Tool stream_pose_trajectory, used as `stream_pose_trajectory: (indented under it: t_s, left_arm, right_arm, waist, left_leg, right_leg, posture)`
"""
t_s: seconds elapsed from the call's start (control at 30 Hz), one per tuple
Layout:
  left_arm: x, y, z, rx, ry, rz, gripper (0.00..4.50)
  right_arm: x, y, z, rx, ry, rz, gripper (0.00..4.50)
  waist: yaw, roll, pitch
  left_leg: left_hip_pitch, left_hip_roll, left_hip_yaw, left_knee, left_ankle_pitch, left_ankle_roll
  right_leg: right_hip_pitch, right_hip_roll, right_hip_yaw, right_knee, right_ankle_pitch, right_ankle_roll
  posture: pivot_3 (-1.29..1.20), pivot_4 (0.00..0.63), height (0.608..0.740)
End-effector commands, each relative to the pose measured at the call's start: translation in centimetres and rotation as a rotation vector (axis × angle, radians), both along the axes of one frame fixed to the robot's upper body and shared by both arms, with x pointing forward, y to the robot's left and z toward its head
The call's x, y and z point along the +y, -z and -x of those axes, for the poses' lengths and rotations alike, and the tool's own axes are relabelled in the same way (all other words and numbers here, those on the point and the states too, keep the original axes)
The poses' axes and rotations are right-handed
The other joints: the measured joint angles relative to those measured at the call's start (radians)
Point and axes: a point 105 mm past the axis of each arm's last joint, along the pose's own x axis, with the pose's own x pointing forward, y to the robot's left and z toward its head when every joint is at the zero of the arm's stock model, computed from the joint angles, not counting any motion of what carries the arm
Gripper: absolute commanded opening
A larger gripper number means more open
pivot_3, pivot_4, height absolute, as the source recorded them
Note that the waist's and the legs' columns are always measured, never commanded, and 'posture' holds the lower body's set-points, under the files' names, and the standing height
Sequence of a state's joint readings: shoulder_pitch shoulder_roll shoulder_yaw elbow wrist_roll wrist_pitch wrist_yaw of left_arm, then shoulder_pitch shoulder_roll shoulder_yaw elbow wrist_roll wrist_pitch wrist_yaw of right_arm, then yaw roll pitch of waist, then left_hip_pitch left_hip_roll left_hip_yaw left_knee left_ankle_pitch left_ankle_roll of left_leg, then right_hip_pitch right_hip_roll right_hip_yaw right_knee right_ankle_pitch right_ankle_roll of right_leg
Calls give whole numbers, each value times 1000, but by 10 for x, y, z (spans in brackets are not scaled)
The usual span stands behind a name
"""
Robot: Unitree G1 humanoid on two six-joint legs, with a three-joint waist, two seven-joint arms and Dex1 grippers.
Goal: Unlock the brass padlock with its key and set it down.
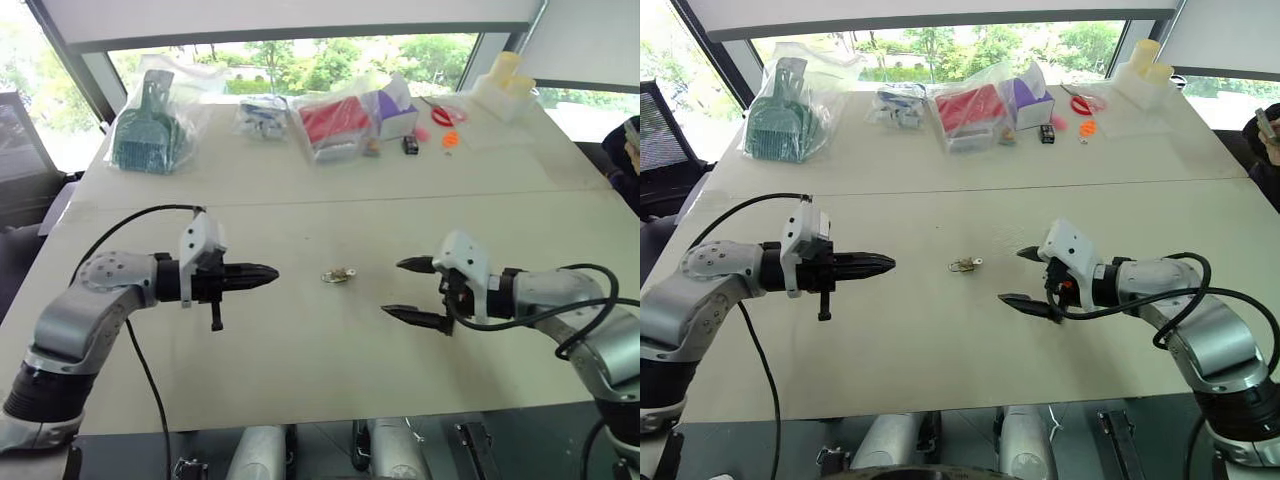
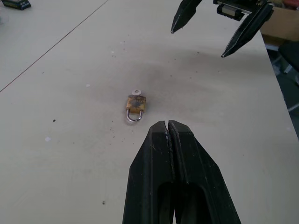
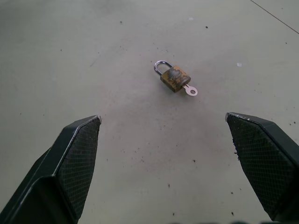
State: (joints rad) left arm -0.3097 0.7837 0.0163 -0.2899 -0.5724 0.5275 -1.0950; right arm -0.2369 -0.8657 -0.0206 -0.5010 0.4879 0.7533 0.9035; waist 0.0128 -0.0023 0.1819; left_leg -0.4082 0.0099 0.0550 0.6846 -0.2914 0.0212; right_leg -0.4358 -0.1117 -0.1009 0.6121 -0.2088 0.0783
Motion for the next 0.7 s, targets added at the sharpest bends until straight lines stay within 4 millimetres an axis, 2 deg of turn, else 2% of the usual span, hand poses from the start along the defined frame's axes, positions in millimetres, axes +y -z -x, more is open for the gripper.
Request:
stream_pose_trajectory:
  t_s: [0.03,0.3,0.7]
  left_arm:
    - [-1,-5,-2,-51,-2,3,0]
    - [-3,6,-8,-102,-38,-40,0]
    - [-2,2,-19,-90,-35,-37,0]
  right_arm:
    - [-2,-20,0,-61,-19,7,4434]
    - [-7,-24,3,-61,-27,34,4434]
    - [-8,-28,-6,-96,-15,42,4434]
  waist:
    - [0,0,0]
    - [2,0,0]
    - [1,0,0]
  left_leg:
    - [0,0,0,0,0,0]
    - [0,0,0,0,0,0]
    - [0,0,0,0,0,0]
  right_leg:
    - [0,0,0,0,0,0]
    - [0,0,0,0,0,1]
    - [0,0,0,0,2,3]
  posture:
    - [0,150,740]
    - [0,150,740]
    - [0,150,740]
